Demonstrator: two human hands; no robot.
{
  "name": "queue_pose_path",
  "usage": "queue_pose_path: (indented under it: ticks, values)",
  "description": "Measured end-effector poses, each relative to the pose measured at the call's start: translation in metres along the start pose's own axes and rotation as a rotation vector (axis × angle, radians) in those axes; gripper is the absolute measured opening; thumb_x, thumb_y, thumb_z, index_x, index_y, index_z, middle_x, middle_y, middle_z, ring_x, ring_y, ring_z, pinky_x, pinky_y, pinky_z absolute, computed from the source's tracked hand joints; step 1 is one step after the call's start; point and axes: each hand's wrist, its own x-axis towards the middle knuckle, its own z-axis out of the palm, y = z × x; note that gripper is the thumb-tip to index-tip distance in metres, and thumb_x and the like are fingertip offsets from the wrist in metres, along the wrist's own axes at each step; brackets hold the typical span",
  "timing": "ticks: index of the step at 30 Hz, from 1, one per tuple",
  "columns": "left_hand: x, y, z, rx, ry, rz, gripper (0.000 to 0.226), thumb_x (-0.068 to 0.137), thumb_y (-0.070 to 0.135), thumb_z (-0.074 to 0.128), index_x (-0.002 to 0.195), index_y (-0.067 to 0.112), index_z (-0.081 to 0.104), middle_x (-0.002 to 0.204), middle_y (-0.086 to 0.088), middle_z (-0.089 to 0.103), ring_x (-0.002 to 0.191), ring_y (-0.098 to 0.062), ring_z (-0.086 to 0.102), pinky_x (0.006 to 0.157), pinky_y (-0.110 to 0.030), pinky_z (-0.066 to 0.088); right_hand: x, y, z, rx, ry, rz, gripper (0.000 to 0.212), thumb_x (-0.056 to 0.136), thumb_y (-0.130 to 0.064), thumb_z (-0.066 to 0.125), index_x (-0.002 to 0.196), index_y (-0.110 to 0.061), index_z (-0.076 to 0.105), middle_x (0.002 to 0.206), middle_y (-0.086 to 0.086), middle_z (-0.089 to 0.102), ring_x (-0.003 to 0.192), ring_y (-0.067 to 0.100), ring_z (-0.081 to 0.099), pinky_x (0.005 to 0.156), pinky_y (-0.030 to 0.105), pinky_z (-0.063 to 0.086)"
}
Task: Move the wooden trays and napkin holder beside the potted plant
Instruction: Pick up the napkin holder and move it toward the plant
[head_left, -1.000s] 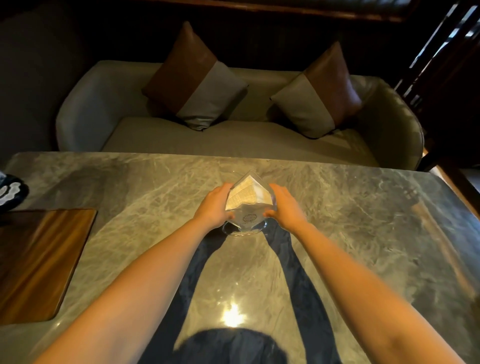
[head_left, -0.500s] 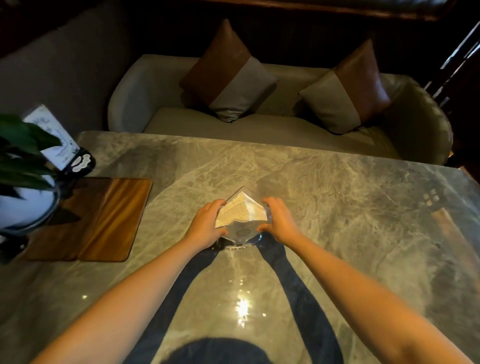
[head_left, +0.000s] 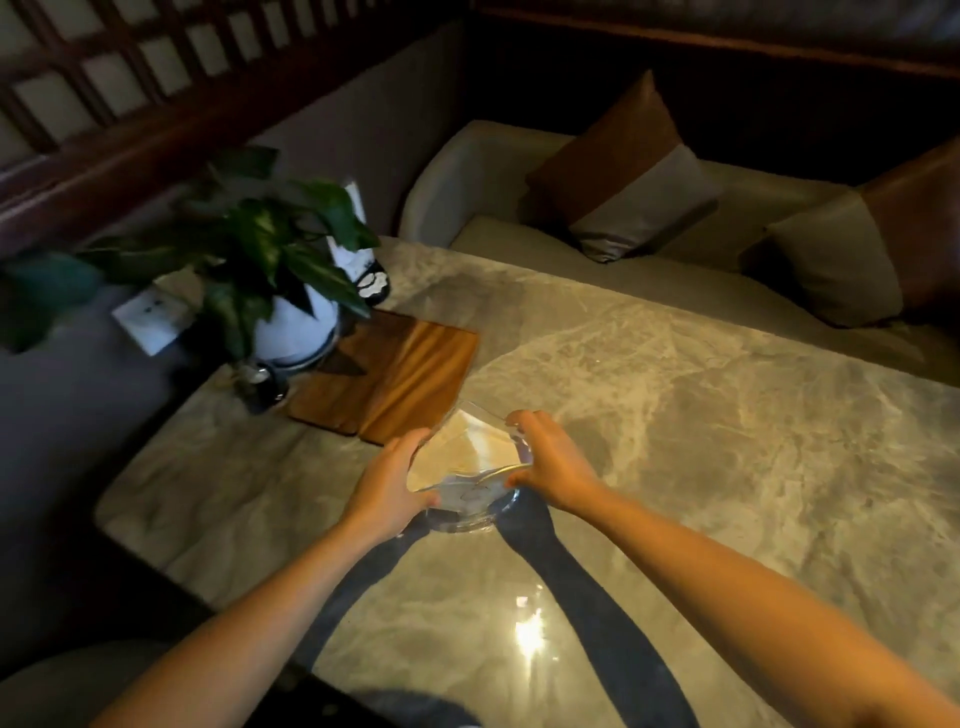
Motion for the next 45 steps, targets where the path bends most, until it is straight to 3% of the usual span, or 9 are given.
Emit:
queue_pose_path:
  ticks: [4, 6, 8, 15, 18, 29, 36, 40, 45]
  values:
    - [-0.019, -0.038, -0.048, -0.021, 0.127, -0.06, 0.069, 0.065, 0.002, 0.078, 0.126, 0.016, 0.047, 0.119, -0.003, 0.057, 0.107, -0.02, 0.055, 0.087, -0.035, 0.049, 0.026, -0.057, 0.025, -0.015, -0.046, -0.122, 0.063, 0.074, -0.014, 0.076, 0.128, -0.01, 0.044, 0.134, 0.011, 0.046, 0.122, 0.028, 0.046, 0.096, 0.032, 0.042]
    - [-0.027, -0.057, -0.07, -0.044, 0.179, -0.101, 0.069, 0.065, 0.003, 0.078, 0.126, 0.016, 0.046, 0.121, -0.006, 0.057, 0.108, -0.023, 0.056, 0.089, -0.041, 0.051, 0.04, -0.086, 0.038, -0.022, -0.06, -0.184, 0.061, 0.075, -0.014, 0.076, 0.127, -0.011, 0.045, 0.133, 0.011, 0.047, 0.12, 0.027, 0.047, 0.095, 0.031, 0.042]
    - [-0.033, -0.074, -0.091, -0.059, 0.234, -0.151, 0.07, 0.065, 0.005, 0.078, 0.126, 0.015, 0.046, 0.124, -0.01, 0.058, 0.109, -0.026, 0.056, 0.09, -0.045, 0.052, 0.055, -0.116, 0.051, -0.041, -0.078, -0.234, 0.065, 0.075, -0.014, 0.076, 0.131, -0.013, 0.043, 0.135, 0.011, 0.046, 0.122, 0.027, 0.048, 0.098, 0.032, 0.042]
    - [-0.04, -0.123, -0.154, -0.05, 0.435, -0.253, 0.067, 0.063, -0.002, 0.076, 0.123, 0.008, 0.049, 0.121, -0.012, 0.058, 0.111, -0.029, 0.055, 0.082, -0.031, 0.042, 0.112, -0.203, 0.088, -0.11, -0.172, -0.388, 0.081, 0.075, -0.01, 0.075, 0.143, -0.014, 0.031, 0.146, 0.016, 0.038, 0.133, 0.033, 0.039, 0.106, 0.039, 0.038]
    - [-0.036, -0.141, -0.176, -0.03, 0.488, -0.289, 0.065, 0.062, 0.002, 0.077, 0.121, 0.009, 0.051, 0.12, -0.012, 0.06, 0.109, -0.029, 0.056, 0.083, -0.033, 0.044, 0.139, -0.233, 0.1, -0.147, -0.212, -0.435, 0.08, 0.075, -0.006, 0.074, 0.143, -0.012, 0.032, 0.143, 0.019, 0.04, 0.13, 0.037, 0.043, 0.103, 0.042, 0.039]
    - [-0.014, -0.194, -0.213, -0.061, 0.573, -0.469, 0.064, 0.062, 0.005, 0.078, 0.118, 0.008, 0.048, 0.12, -0.016, 0.059, 0.108, -0.033, 0.057, 0.086, -0.041, 0.049, 0.218, -0.297, 0.152, -0.234, -0.364, -0.556, 0.078, 0.074, 0.005, 0.071, 0.141, -0.013, 0.035, 0.138, 0.021, 0.043, 0.125, 0.04, 0.044, 0.102, 0.046, 0.041]
    - [0.004, -0.208, -0.224, 0.007, 0.539, -0.508, 0.064, 0.067, 0.011, 0.078, 0.121, 0.009, 0.045, 0.124, -0.015, 0.056, 0.112, -0.032, 0.055, 0.086, -0.038, 0.048, 0.242, -0.307, 0.163, -0.185, -0.402, -0.534, 0.075, 0.075, 0.007, 0.069, 0.14, -0.013, 0.036, 0.139, 0.021, 0.043, 0.124, 0.04, 0.046, 0.101, 0.041, 0.04]
    - [0.011, -0.211, -0.225, 0.096, 0.516, -0.501, 0.064, 0.069, 0.014, 0.077, 0.122, 0.008, 0.043, 0.125, -0.017, 0.056, 0.113, -0.035, 0.054, 0.088, -0.043, 0.048, 0.249, -0.309, 0.161, -0.128, -0.435, -0.509, 0.065, 0.082, 0.005, 0.061, 0.14, -0.012, 0.036, 0.138, 0.02, 0.041, 0.123, 0.038, 0.046, 0.092, 0.033, 0.039]
    - [0.011, -0.214, -0.217, 0.132, 0.553, -0.505, 0.068, 0.071, 0.014, 0.076, 0.128, 0.006, 0.04, 0.128, -0.018, 0.055, 0.115, -0.036, 0.052, 0.09, -0.043, 0.046, 0.249, -0.311, 0.159, -0.199, -0.428, -0.581, 0.069, 0.078, 0.011, 0.064, 0.138, -0.006, 0.036, 0.136, 0.024, 0.043, 0.121, 0.04, 0.048, 0.094, 0.041, 0.043]
